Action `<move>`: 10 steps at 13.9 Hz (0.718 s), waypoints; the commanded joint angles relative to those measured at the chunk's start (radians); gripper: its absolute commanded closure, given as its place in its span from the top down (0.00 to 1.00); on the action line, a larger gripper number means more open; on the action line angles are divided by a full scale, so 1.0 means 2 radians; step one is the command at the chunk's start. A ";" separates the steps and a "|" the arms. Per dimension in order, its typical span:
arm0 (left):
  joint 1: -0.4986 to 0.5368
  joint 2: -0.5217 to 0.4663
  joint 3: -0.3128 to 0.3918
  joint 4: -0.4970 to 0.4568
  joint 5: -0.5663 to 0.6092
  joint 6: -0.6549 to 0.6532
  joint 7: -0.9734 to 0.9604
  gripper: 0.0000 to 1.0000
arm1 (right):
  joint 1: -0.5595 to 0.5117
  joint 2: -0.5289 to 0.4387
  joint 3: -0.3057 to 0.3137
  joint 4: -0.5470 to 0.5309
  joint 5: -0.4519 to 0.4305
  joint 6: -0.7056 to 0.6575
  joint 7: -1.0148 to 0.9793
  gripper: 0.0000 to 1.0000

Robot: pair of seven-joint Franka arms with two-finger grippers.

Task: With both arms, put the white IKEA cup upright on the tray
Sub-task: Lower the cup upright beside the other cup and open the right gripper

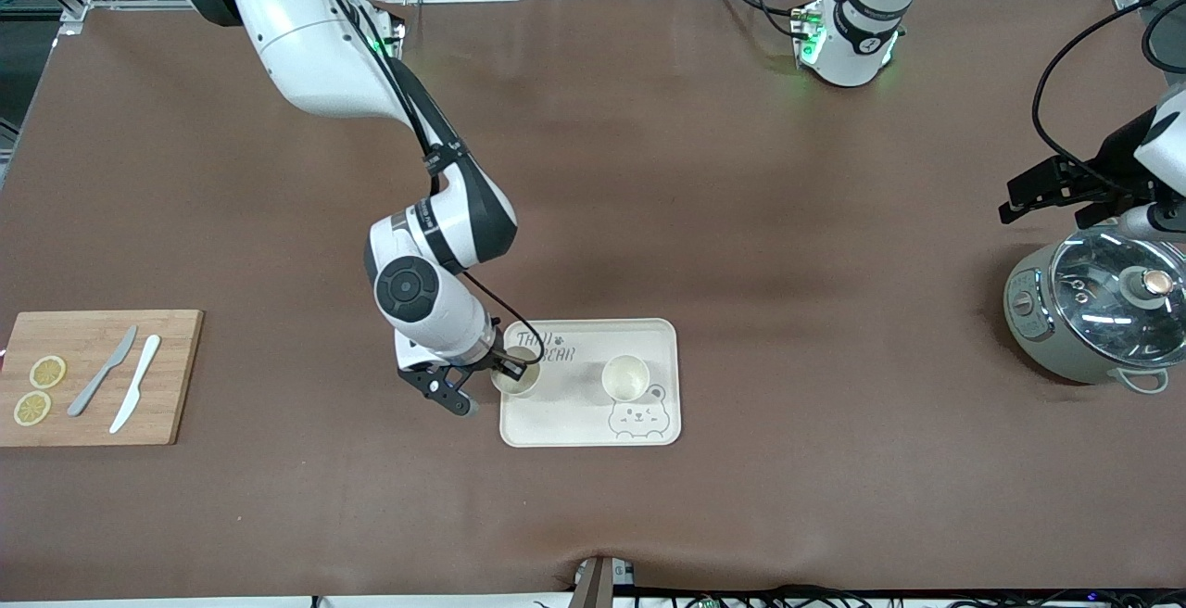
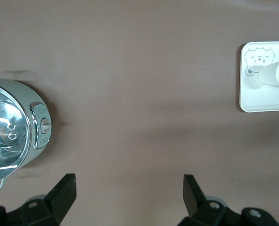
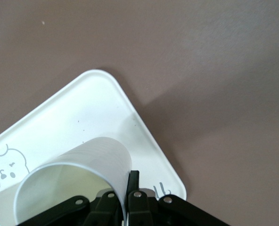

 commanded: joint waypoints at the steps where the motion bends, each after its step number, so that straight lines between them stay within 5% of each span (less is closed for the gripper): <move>1: 0.001 -0.002 -0.004 0.000 0.019 0.019 0.004 1.00 | 0.010 0.014 -0.007 0.014 0.000 0.011 0.013 0.00; 10: 0.000 0.008 -0.041 -0.005 0.082 0.038 0.020 1.00 | 0.026 0.040 -0.008 0.012 -0.003 0.044 0.014 0.00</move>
